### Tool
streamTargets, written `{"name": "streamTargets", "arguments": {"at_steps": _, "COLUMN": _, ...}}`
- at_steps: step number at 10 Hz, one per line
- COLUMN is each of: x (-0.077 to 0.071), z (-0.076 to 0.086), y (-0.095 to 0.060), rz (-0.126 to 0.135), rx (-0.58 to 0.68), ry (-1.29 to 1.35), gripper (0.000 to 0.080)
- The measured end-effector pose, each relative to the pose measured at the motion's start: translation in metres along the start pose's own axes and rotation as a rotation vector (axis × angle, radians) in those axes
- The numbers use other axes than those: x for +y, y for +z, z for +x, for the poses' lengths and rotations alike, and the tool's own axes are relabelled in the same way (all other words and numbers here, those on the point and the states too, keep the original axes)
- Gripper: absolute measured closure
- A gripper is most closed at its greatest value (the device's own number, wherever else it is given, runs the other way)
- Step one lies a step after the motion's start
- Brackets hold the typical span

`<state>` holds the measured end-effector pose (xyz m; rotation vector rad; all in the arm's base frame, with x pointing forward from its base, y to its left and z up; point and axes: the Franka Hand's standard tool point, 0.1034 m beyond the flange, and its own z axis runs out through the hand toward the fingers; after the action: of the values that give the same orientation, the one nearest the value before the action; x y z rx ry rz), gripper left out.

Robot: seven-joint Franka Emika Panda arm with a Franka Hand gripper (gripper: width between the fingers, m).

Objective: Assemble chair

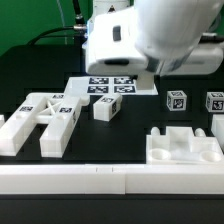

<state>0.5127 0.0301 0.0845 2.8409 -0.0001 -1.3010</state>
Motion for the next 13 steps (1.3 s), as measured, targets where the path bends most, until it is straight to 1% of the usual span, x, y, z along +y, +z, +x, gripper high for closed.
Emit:
{"name": "streamTargets", "arguments": {"at_steps": 2, "x": -0.001, "z": 0.006, "y": 0.000, "rz": 0.000, "rx": 0.029, "ry": -0.002, "gripper": 0.0508}}
{"name": "streamTargets", "arguments": {"at_steps": 3, "x": -0.001, "z": 0.007, "y": 0.000, "rz": 0.000, "rx": 0.030, "ry": -0.003, "gripper": 0.0508}}
{"name": "streamTargets", "arguments": {"at_steps": 4, "x": -0.001, "z": 0.011, "y": -0.006, "rz": 0.001, "rx": 0.070, "ry": -0.005, "gripper": 0.0508}}
{"name": "streamTargets", "arguments": {"at_steps": 5, "x": -0.001, "z": 0.012, "y": -0.022, "rz": 0.004, "rx": 0.132, "ry": -0.002, "gripper": 0.0507}}
{"name": "streamTargets", "arguments": {"at_steps": 6, "x": -0.002, "z": 0.004, "y": -0.039, "rz": 0.006, "rx": 0.166, "ry": 0.005, "gripper": 0.0507}}
{"name": "streamTargets", "arguments": {"at_steps": 7, "x": -0.003, "z": 0.002, "y": -0.057, "rz": 0.011, "rx": 0.227, "ry": 0.011, "gripper": 0.0507}}
{"name": "streamTargets", "arguments": {"at_steps": 8, "x": -0.003, "z": -0.001, "y": -0.071, "rz": 0.007, "rx": 0.279, "ry": 0.011, "gripper": 0.0507}}
{"name": "streamTargets", "arguments": {"at_steps": 9, "x": -0.006, "z": 0.001, "y": -0.077, "rz": 0.008, "rx": 0.351, "ry": 0.007, "gripper": 0.0507}}
{"name": "streamTargets", "arguments": {"at_steps": 10, "x": -0.006, "z": 0.004, "y": -0.077, "rz": 0.011, "rx": 0.414, "ry": 0.006, "gripper": 0.0507}}
{"name": "streamTargets", "arguments": {"at_steps": 11, "x": -0.007, "z": 0.007, "y": -0.080, "rz": 0.015, "rx": 0.489, "ry": 0.005, "gripper": 0.0507}}
{"name": "streamTargets", "arguments": {"at_steps": 12, "x": -0.007, "z": 0.007, "y": -0.082, "rz": 0.017, "rx": 0.538, "ry": 0.004, "gripper": 0.0507}}
{"name": "streamTargets", "arguments": {"at_steps": 13, "x": -0.009, "z": 0.012, "y": -0.088, "rz": 0.020, "rx": 0.625, "ry": 0.003, "gripper": 0.0507}}
